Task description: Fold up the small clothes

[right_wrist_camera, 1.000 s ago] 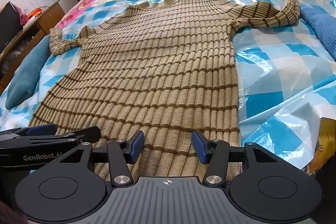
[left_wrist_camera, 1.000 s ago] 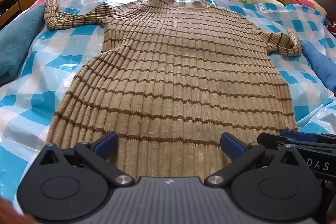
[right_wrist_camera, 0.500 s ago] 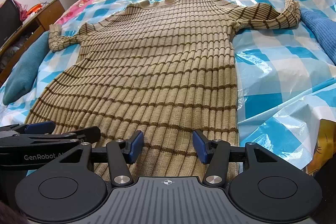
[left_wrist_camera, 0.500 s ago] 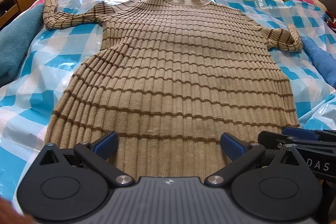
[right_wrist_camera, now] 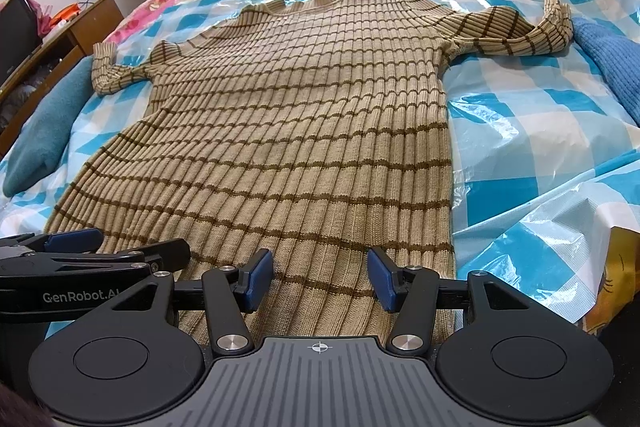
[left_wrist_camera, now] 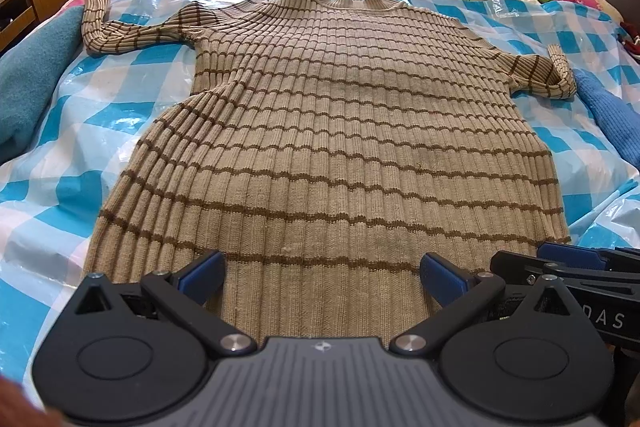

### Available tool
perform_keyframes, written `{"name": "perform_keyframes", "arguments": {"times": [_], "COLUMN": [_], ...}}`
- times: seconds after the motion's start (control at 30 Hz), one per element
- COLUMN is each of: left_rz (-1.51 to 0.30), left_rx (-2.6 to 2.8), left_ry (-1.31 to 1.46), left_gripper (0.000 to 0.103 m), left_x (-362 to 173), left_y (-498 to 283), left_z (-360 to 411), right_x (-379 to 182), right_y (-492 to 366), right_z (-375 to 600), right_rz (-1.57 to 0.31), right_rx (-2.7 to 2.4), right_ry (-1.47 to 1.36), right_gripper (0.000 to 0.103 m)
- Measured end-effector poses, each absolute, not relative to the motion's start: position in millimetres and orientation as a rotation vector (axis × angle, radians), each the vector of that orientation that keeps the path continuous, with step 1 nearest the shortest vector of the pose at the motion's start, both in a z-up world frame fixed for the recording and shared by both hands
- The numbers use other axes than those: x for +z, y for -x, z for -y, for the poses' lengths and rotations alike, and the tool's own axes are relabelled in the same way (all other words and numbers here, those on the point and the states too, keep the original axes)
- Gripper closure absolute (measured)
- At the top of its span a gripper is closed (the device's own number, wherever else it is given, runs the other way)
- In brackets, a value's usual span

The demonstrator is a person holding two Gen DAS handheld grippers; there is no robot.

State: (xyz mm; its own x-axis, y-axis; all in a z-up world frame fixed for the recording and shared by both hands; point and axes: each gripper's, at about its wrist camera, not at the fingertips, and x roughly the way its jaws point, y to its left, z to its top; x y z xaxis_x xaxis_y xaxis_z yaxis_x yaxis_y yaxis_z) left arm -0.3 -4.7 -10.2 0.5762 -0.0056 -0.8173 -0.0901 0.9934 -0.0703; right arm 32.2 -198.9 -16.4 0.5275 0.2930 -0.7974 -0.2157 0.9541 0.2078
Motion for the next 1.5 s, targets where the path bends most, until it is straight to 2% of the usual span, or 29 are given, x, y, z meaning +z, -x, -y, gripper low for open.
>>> {"name": "perform_keyframes", "arguments": {"times": [1.5], "left_rz": [-0.957], "left_rx": [0.051], "left_ry": [0.119], "left_gripper": [0.000], "left_x": [-12.4], "left_y": [0.6], "left_z": [2.1], "right_x": [-14.9], "right_y": [-33.0], "right_z": [190.5], "right_rz": [-0.960], "right_rx": [0.277], "right_ry": [-0.015], "right_gripper": [0.051]}}
